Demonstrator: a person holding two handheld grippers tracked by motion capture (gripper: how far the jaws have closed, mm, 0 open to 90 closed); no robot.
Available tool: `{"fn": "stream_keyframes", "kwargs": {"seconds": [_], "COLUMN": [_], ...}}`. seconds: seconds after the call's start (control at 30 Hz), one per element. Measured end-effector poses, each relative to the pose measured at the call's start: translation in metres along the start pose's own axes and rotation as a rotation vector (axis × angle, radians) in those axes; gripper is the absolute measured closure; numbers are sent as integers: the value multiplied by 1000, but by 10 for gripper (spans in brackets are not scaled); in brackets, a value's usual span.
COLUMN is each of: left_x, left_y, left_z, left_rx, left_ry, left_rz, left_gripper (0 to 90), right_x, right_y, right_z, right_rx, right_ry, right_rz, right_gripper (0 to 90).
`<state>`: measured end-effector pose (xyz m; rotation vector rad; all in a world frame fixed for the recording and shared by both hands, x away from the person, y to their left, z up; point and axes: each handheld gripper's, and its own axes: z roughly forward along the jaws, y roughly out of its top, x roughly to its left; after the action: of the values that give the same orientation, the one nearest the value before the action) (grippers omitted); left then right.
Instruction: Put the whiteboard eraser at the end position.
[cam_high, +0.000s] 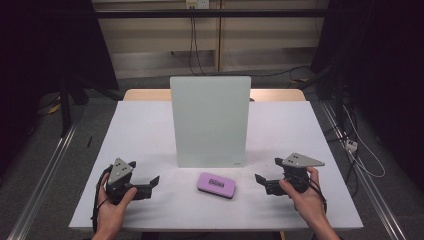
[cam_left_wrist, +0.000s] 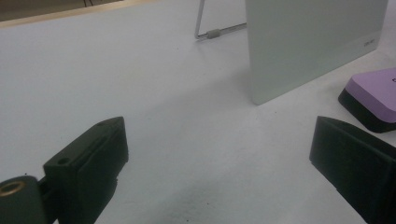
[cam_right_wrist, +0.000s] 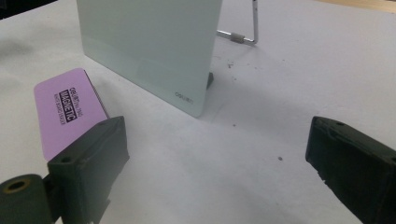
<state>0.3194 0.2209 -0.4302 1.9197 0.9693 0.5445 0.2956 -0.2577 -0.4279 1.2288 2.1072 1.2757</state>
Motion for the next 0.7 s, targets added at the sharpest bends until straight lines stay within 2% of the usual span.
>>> {"fn": "stream_keyframes", "kwargs": {"seconds": [0.13,0.3,0.6,0.7], "left_x": [0,2,2,2], "left_y": [0,0,-1,0], "left_z": [0,-1,-1,-1], "left_rx": [1,-11,-13,-7], "left_ry": [1,10,22,21], "left_rz": [-1,-22,-20,-21], "left_gripper": [44,44,46,45], "right_x": [-4,-7,-11,-12], "right_y": [-4,-11,-24,-30], "right_z": [-6,-13,-22,-22], "right_rx": [-3,-2,-54,-57], "right_ry": [-21,-59,-93,-100], "right_rz": [7,23,64,80], "right_gripper": [56,56,56,56]}}
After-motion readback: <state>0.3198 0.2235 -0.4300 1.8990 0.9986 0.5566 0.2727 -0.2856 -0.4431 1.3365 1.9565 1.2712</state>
